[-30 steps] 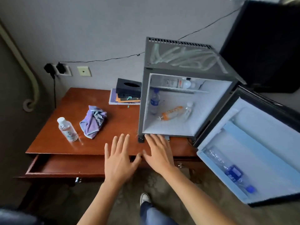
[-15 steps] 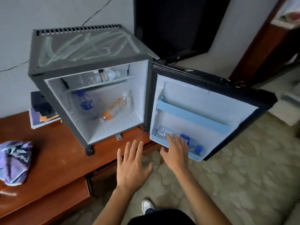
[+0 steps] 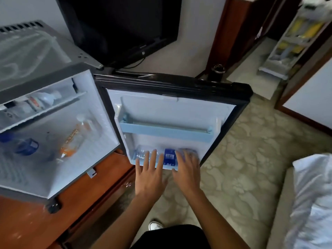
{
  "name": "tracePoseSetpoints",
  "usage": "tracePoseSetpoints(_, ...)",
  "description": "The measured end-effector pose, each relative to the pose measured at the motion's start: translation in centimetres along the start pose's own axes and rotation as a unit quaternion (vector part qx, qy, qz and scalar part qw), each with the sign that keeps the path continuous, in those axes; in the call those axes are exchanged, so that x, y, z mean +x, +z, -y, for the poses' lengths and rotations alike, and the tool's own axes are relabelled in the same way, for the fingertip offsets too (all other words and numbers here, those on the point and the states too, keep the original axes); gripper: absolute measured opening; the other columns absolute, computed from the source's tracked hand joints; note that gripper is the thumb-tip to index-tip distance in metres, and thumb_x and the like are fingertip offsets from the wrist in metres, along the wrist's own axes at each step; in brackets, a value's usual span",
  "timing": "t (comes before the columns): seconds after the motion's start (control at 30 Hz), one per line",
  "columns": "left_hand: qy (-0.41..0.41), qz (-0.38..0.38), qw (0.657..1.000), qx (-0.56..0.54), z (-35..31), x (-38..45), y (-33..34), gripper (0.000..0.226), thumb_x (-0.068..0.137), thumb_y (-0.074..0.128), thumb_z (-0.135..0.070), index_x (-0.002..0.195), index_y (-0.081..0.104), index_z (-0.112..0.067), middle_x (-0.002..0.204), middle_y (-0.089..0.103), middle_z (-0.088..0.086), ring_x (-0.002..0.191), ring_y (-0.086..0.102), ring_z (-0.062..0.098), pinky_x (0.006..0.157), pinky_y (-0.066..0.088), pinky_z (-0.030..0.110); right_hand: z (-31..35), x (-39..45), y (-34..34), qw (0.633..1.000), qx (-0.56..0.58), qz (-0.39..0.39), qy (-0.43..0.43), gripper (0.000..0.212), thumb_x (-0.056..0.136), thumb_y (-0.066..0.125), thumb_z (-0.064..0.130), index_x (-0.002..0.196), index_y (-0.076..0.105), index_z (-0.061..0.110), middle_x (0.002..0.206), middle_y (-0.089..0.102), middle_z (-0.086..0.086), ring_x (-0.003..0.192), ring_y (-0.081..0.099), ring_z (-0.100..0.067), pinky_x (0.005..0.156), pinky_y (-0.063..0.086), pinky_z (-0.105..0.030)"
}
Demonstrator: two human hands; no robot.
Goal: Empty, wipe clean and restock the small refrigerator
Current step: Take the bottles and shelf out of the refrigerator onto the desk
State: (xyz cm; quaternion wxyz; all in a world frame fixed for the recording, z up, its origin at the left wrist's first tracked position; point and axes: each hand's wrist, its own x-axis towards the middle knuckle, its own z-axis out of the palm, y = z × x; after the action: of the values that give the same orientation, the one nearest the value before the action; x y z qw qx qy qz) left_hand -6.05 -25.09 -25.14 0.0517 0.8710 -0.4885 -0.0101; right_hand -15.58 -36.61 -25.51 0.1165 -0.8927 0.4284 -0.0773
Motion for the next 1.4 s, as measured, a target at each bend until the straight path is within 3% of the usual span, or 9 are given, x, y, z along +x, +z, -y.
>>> tracePoseSetpoints(0.07,0.005,0.038,0.999,0.022,-0.5,1.8,0.2,0.085,0.098,0.057,-0.052,0.163,0.012,-0.022,0.171,0.003,0.010,0.158,-0.001,0.034,0.123,0.007,0.063,0.0,0.3,0.3,1.000,-0.010,0.005,-0.011,0.079,0.066,0.091,0.026,0.137,0.060,0.017,0.140,0.059,-0.013,0.131,0.052,-0.040,0.105,0.046,-0.058)
tracePoseSetpoints(0.2,-0.012,0.079,0.996,0.025,-0.9,4.3,0.0,0.083,0.093,0.068,-0.023,0.160,0.019,-0.022,0.168,0.016,0.012,0.157,0.006,0.036,0.119,0.017,0.068,0.0,0.5,0.7,0.999,-0.029,0.015,-0.020,0.084,0.060,0.094,0.023,0.137,0.061,0.017,0.137,0.061,-0.013,0.127,0.057,-0.036,0.104,0.049,-0.056)
tracePoseSetpoints(0.43,-0.017,0.088,0.994,0.069,-1.3,5.4,0.0,0.096,0.082,0.079,-0.018,0.156,0.019,-0.027,0.160,0.026,0.008,0.151,0.019,0.034,0.119,0.012,0.070,-0.4,1.1,0.8,0.998,-0.047,0.006,-0.038,0.087,0.055,0.097,0.023,0.134,0.062,0.019,0.129,0.063,-0.013,0.120,0.060,-0.034,0.095,0.055,-0.052)
tracePoseSetpoints(0.6,-0.021,0.012,0.999,0.047,0.1,4.5,0.6,0.085,0.058,0.091,-0.010,0.135,0.057,-0.022,0.129,0.060,0.010,0.124,0.053,0.039,0.105,0.034,0.071,0.2,0.8,0.3,0.996,-0.057,-0.015,-0.063,0.088,0.054,0.095,0.023,0.135,0.062,0.023,0.131,0.061,-0.016,0.122,0.052,-0.037,0.096,0.051,-0.058)
tracePoseSetpoints(0.73,-0.031,-0.101,0.994,-0.008,1.5,0.8,0.1,0.067,0.069,0.086,-0.015,0.130,0.058,-0.024,0.124,0.062,0.008,0.120,0.056,0.037,0.107,0.034,0.068,1.6,0.3,-0.5,0.993,-0.028,-0.007,-0.118,0.087,0.060,0.090,0.040,0.138,0.055,0.027,0.137,0.055,-0.013,0.122,0.056,-0.039,0.102,0.044,-0.060)
tracePoseSetpoints(1.07,-0.288,-0.161,0.944,-0.018,7.8,-7.5,-1.3,0.066,0.074,0.085,-0.021,0.133,0.056,-0.021,0.127,0.061,0.012,0.117,0.057,0.038,0.102,0.041,0.066,11.1,-0.7,-1.0,0.941,0.084,0.059,-0.323,0.069,0.074,0.079,0.040,0.138,0.057,0.027,0.141,0.050,-0.009,0.131,0.047,-0.035,0.107,0.043,-0.053)
tracePoseSetpoints(1.17,-0.381,-0.159,0.910,-0.023,10.0,-10.0,-1.8,0.075,0.069,0.087,-0.024,0.136,0.053,-0.020,0.127,0.061,0.012,0.117,0.057,0.039,0.101,0.042,0.066,14.6,-1.0,-0.7,0.917,0.175,0.119,-0.337,0.064,0.083,0.075,0.044,0.142,0.052,0.032,0.147,0.044,0.001,0.132,0.048,-0.021,0.102,0.050,-0.039)
tracePoseSetpoints(1.27,-0.462,-0.172,0.870,-0.021,11.5,-12.8,-2.7,0.077,0.067,0.086,-0.021,0.136,0.053,-0.020,0.128,0.060,0.011,0.118,0.057,0.038,0.100,0.043,0.066,18.4,-2.0,0.1,0.878,0.256,0.201,-0.351,0.058,0.091,0.071,0.041,0.144,0.050,0.030,0.144,0.041,0.008,0.123,0.053,-0.009,0.094,0.055,-0.029)
tracePoseSetpoints(1.4,-0.540,-0.204,0.817,0.000,12.8,-17.5,-3.5,0.064,0.075,0.074,-0.025,0.135,0.056,-0.017,0.129,0.060,0.012,0.120,0.056,0.038,0.102,0.044,0.062,23.1,-4.9,1.2,0.813,0.336,0.264,-0.396,0.040,0.099,0.062,0.033,0.138,0.054,0.027,0.135,0.047,0.008,0.113,0.061,-0.013,0.086,0.059,-0.033)
